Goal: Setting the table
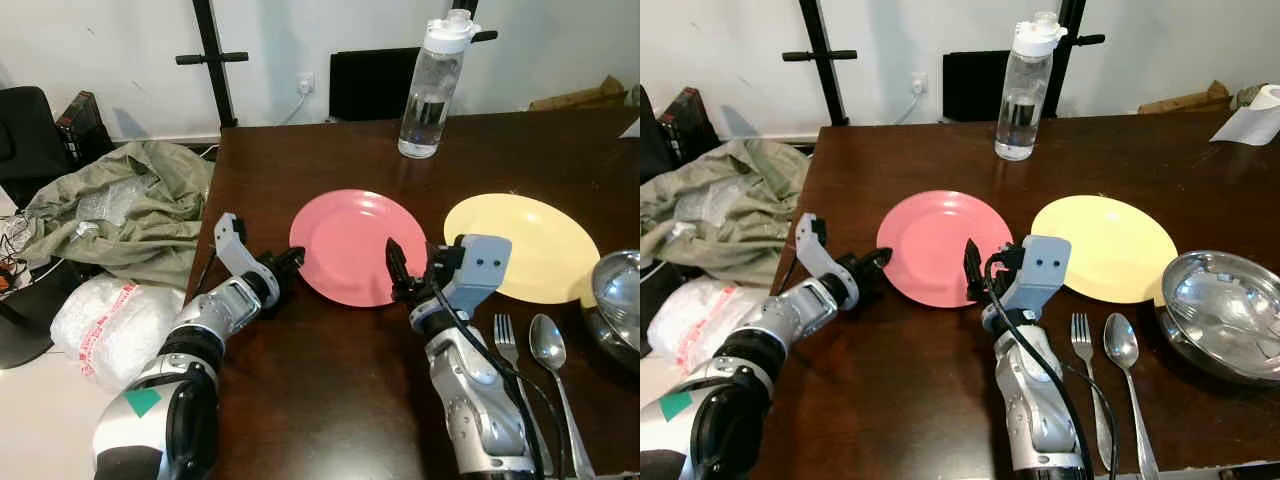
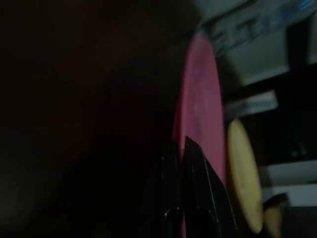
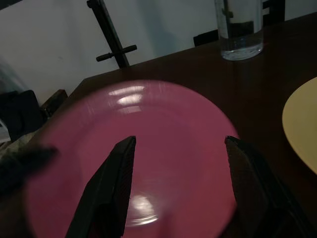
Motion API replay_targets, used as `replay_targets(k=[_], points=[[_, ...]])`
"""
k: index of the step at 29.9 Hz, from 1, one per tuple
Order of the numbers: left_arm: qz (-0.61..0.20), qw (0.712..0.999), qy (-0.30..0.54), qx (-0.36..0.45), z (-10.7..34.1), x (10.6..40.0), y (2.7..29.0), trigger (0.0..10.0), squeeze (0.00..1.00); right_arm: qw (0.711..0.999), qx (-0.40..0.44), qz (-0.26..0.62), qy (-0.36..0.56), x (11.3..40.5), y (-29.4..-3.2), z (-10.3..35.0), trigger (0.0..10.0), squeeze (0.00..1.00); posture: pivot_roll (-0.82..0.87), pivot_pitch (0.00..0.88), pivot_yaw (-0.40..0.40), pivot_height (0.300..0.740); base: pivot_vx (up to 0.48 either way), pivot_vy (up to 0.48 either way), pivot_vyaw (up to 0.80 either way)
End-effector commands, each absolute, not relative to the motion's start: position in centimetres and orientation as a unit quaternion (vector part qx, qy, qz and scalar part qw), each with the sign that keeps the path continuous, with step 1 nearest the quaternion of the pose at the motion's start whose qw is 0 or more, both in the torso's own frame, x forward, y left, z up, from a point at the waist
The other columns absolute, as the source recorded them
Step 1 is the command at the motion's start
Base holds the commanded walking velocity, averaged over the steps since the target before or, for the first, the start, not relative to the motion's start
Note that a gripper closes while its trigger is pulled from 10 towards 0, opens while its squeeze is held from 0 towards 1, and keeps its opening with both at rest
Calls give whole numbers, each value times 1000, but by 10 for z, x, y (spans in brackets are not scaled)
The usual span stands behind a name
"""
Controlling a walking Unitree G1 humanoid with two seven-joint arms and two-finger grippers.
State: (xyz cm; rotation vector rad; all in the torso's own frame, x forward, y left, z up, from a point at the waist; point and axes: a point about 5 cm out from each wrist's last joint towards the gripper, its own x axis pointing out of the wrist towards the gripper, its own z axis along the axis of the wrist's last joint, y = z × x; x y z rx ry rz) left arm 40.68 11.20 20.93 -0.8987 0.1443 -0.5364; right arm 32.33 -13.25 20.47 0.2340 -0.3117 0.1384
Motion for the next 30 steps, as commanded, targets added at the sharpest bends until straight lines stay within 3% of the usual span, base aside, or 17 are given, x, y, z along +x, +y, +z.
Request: replay_targets(k=[1,4,7,9,10,13,14,15,16,17,27,30], points=[[-265,858,48,-438,217,406,120,10000,0,978,124,69,-155,322,-134,206,10000,0,13,220,148,740,0,0,0],[-280,852,20,-442,230,404,127,10000,0,975,136,78,-161,321,-134,208,10000,0,19,216,147,740,0,0,0],[-305,842,-27,-445,251,393,144,10000,0,949,231,133,-166,314,-128,218,10000,0,32,202,144,740,0,0,0],[-305,842,-27,-445,251,393,144,10000,0,949,231,133,-166,314,-128,218,10000,0,32,202,144,740,0,0,0],[-313,838,-43,-444,259,387,151,10000,0,933,277,158,-168,310,-126,222,10000,0,34,199,143,740,0,0,0],[-319,836,-55,-443,264,382,156,10000,0,917,313,179,-171,307,-125,225,10000,0,36,192,140,740,0,0,0],[-322,833,-67,-444,270,376,163,10000,0,893,358,207,-178,302,-124,230,10000,0,38,186,139,740,0,0,0],[-322,833,-67,-444,270,376,163,10000,0,893,358,207,-178,302,-124,230,10000,0,38,186,139,740,0,0,0],[-328,829,-93,-444,280,362,176,10000,0,843,429,264,-188,295,-122,241,10000,0,39,177,136,740,0,0,0],[-331,827,-103,-444,284,356,181,10000,0,829,446,278,-190,293,-121,244,10000,0,39,177,136,740,0,0,0],[-328,821,-171,-436,308,334,204,10000,0,793,470,340,-184,295,-102,255,10000,0,46,159,132,740,0,0,0],[-339,819,-207,-413,329,317,216,10000,0,766,478,383,-194,297,-94,271,10000,0,51,154,130,740,0,0,0]])
